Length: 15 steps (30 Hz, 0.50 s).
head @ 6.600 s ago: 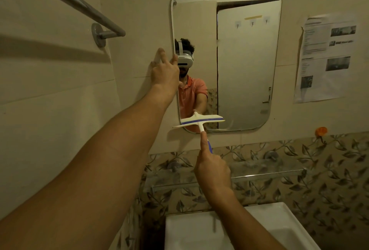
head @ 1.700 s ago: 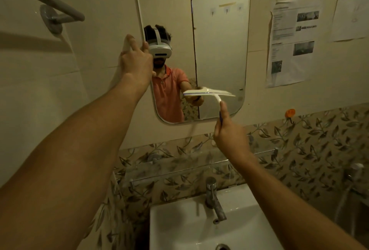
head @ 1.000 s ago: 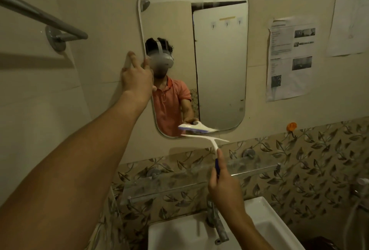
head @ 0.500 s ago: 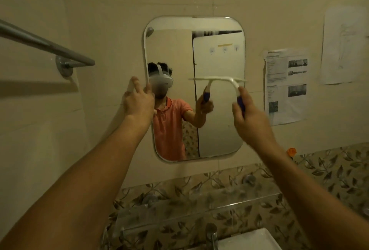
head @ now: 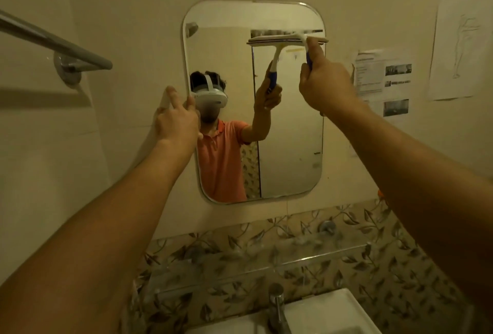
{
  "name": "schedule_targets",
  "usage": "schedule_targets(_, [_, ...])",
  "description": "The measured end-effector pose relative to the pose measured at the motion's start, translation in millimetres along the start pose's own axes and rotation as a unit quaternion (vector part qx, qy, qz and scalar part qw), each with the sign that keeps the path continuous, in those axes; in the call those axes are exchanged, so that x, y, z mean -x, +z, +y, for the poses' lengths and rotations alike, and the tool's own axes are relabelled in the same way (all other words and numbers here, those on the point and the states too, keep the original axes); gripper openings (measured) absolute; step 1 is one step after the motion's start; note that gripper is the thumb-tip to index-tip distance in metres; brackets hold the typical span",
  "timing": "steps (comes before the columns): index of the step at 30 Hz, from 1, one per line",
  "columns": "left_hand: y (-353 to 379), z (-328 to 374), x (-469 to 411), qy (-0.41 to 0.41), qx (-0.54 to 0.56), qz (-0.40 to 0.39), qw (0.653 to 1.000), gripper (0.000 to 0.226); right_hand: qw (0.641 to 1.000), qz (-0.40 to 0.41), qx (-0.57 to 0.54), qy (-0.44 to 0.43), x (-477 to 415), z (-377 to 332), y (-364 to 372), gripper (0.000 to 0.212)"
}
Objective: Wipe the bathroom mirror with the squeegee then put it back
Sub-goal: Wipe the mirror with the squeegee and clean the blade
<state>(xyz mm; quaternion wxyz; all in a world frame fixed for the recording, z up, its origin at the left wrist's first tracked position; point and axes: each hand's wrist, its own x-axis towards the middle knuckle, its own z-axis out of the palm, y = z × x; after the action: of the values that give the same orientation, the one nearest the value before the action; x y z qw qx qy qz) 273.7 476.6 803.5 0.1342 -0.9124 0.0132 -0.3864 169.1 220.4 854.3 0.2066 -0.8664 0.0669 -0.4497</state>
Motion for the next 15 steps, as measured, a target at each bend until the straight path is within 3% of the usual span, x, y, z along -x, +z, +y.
schedule_targets(15, [1, 0, -1, -0.004, 0.032, -0.005, 0.999, 0.1, 0.997, -0.047, -0.009, 0.065, 180, 81, 111, 0.069])
